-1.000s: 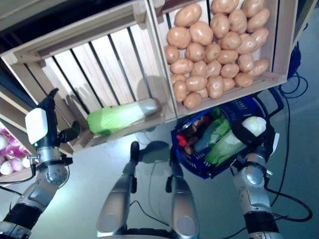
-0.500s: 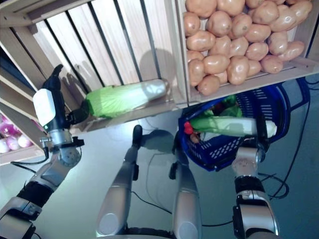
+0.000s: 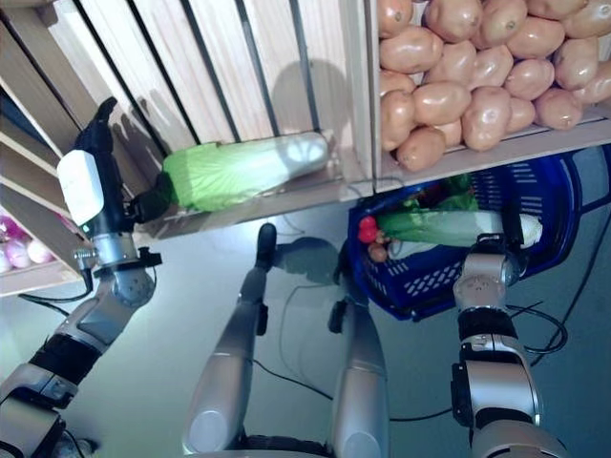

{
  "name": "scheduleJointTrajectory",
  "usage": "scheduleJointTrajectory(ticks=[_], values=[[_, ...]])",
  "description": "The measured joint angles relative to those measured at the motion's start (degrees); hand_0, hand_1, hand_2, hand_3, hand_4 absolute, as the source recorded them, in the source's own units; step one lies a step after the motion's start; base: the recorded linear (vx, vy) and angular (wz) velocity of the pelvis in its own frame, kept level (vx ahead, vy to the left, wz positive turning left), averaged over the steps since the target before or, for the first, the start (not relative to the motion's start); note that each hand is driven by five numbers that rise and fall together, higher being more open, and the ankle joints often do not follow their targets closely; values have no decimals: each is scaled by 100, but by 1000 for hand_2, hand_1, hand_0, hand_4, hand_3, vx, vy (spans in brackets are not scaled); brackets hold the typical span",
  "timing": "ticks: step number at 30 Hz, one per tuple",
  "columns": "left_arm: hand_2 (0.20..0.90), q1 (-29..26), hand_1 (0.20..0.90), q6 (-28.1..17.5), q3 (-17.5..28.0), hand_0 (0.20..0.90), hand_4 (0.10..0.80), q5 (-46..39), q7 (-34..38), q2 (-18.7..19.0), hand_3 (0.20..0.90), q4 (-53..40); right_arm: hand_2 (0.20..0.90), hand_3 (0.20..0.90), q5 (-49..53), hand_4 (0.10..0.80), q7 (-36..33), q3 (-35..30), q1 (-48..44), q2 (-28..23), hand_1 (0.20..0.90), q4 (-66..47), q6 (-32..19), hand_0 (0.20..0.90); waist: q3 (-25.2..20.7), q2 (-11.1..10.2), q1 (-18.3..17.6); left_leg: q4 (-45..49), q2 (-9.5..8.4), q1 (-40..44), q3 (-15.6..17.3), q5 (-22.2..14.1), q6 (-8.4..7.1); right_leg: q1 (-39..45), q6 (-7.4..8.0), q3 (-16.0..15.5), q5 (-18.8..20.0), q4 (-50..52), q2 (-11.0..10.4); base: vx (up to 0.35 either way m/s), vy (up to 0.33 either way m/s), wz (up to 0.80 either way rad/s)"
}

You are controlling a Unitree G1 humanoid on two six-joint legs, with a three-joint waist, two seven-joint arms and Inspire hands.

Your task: Put vegetables into the basket

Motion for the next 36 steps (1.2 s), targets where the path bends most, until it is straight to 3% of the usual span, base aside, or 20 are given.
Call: scheduleJointTrajectory(ticks=[3,8,14,18,25,29,36], values=[[900,-141,900,-46,-18,900,800,9,-351,186,900,-175,900,900,-657,800,-509,18,-70,-12,900,-36,278,900,1,-2,-1,2,-3,-43,-14,1,-1,-42,-1,16,1,9,4,-12,46,2],[900,-348,900,-127,-35,900,800,-7,-979,270,900,-269,900,900,-918,800,-706,44,-68,-16,900,-100,540,900,3,-8,-60,2,-6,-45,17,-1,3,-47,5,40,7,-7,3,1,72,-2],[900,-898,900,-142,-418,900,800,-248,-2261,424,900,-295,900,900,-1590,800,-699,286,-7,-15,900,-226,696,900,3,-11,-176,19,-12,-34,61,-6,10,-51,24,109,28,-10,7,-3,123,-3],[900,-1352,900,-16,-841,900,800,-694,-3250,428,900,-334,900,900,-2646,800,-685,693,302,54,900,-913,705,900,4,-23,-347,47,-58,29,211,-40,67,-44,78,301,66,-7,-11,-9,148,-12],[900,-1388,900,577,-875,900,800,-1258,-3732,430,900,-328,900,900,-4197,800,-541,1317,1212,416,900,-1949,876,900,-3,-36,-568,60,-110,263,462,-113,169,101,156,541,111,-38,-40,16,108,-13],[900,-1379,900,656,-836,900,800,-1496,-3743,437,900,-299,900,900,-4493,800,-238,1601,1643,606,900,-2065,922,900,-7,-59,-650,72,-145,298,557,-135,207,126,256,670,139,-117,-41,19,67,-10],[900,-1399,900,663,-599,900,800,-2649,-3904,236,900,-259,900,900,-4669,800,-6,1725,2080,764,900,-2068,922,900,-9,-62,-788,99,-206,286,667,-152,300,129,354,861,198,-165,-79,7,15,-2]])
